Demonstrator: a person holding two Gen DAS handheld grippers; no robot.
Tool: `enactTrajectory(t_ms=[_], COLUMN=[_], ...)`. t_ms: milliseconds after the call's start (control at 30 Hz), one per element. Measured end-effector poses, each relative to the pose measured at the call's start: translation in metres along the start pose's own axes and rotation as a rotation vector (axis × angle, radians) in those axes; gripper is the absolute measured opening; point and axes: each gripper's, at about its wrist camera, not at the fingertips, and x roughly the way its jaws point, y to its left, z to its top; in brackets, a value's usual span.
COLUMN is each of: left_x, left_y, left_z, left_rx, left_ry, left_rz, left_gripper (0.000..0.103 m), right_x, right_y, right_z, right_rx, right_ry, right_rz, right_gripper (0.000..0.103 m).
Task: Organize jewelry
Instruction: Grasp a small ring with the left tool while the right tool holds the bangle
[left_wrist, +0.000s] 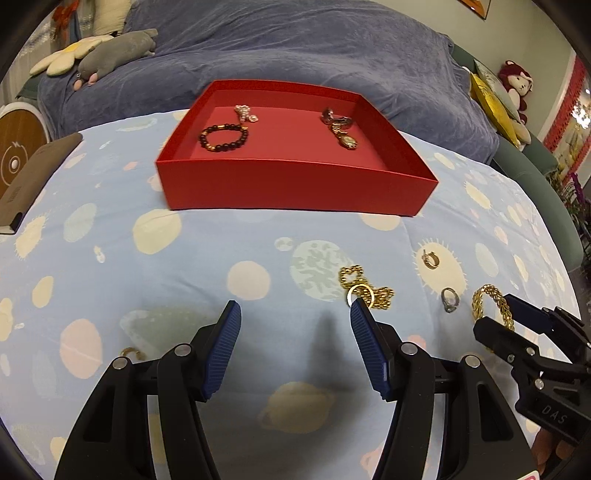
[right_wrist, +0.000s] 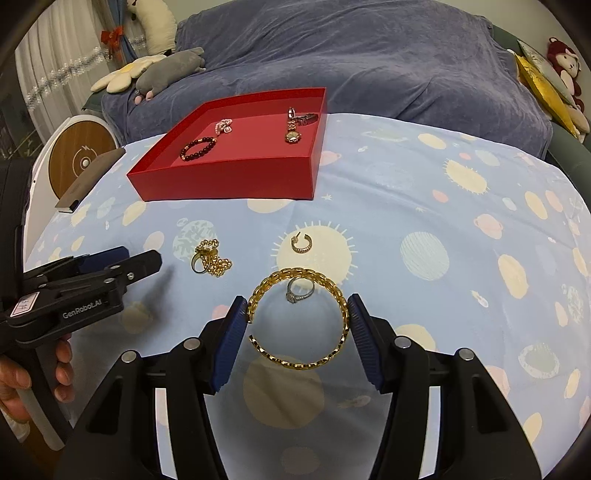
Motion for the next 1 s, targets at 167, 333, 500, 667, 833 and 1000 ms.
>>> enactTrajectory(t_ms=[167, 333, 500, 667, 833, 1000], left_x=[0.012, 0.027, 0.035, 0.033, 0.027, 0.014], left_y=[-0.02, -0.03, -0.036, -0.033, -0.034, -0.033], left_z=[0.003, 0.005, 0.009, 0.007, 0.002, 0.001], left_rx=[0.051, 0.078, 0.095, 0.096, 0.109, 0.103], left_ry=[-0.023, -0.02, -0.049, -0.05, -0.052, -0.06], left_rz=[-0.024, -0.031, -0.006, -0.02, -0.028, -0.048], left_gripper=[0.059, 0.055, 0.037, 0.014, 0.013, 0.013], right_x=[-0.003, -0.004, -0.003, -0.002, -0.003, -0.006], right_y=[-0.008, -0.009, -0.008, -0.007, -0.006, -0.003], right_z=[-0.004, -0.003, -0.002, -0.003, -0.002, 0.002], right_rx=[0.016, 0.025, 0.029, 0.026, 0.024, 0.025], right_ry=[0.003, 0.003, 0.004, 0.009, 0.0, -0.01], right_rz=[0.008, 0.015, 0.023, 0.025, 0.023, 0.03], right_gripper=[0.054, 0.054, 0.054, 0.054, 0.054, 0.054])
